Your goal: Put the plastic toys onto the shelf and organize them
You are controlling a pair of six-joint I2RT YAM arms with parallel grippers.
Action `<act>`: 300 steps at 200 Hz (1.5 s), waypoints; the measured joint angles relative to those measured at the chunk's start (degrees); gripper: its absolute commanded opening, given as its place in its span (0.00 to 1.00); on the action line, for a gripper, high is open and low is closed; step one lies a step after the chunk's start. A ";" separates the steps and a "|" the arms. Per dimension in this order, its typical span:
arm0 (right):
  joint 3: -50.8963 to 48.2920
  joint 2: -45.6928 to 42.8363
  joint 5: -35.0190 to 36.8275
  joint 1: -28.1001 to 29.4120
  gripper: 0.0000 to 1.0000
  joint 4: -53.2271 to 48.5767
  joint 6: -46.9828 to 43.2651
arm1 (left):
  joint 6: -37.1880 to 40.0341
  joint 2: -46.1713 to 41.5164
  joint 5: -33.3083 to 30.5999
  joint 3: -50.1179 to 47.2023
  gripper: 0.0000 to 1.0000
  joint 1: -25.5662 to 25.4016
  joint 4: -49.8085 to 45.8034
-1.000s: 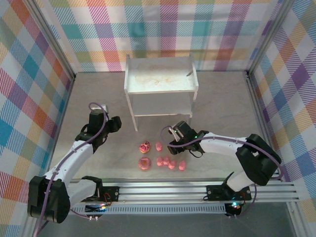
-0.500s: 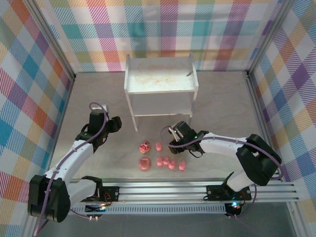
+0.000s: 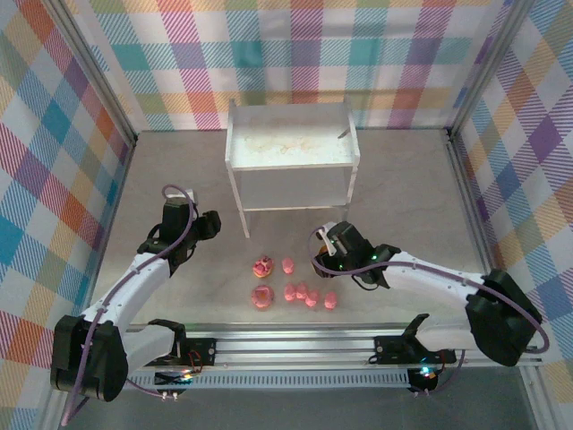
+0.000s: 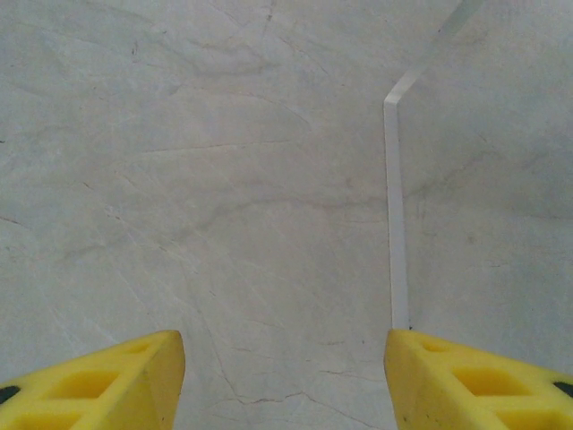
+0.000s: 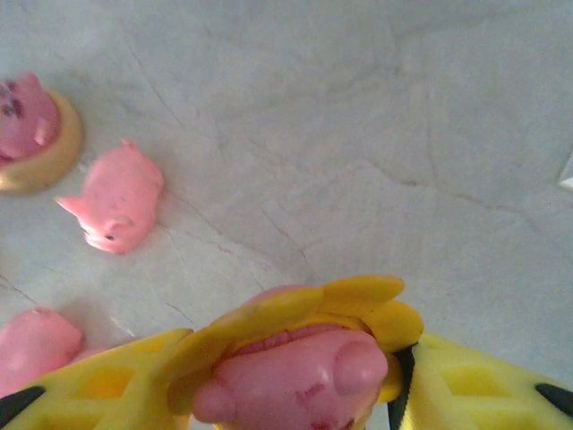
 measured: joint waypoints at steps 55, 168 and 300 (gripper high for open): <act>4.46 -5.07 7.91 4.11 0.09 -3.50 1.49 | 0.00 0.04 0.37 0.26 0.60 0.00 0.63; 16.61 -1.49 23.17 4.63 0.10 1.03 5.95 | 0.02 0.00 0.39 1.90 0.60 0.00 0.59; 17.55 3.87 27.26 1.27 0.10 8.17 5.81 | 0.07 -0.13 0.37 1.90 0.60 0.00 0.57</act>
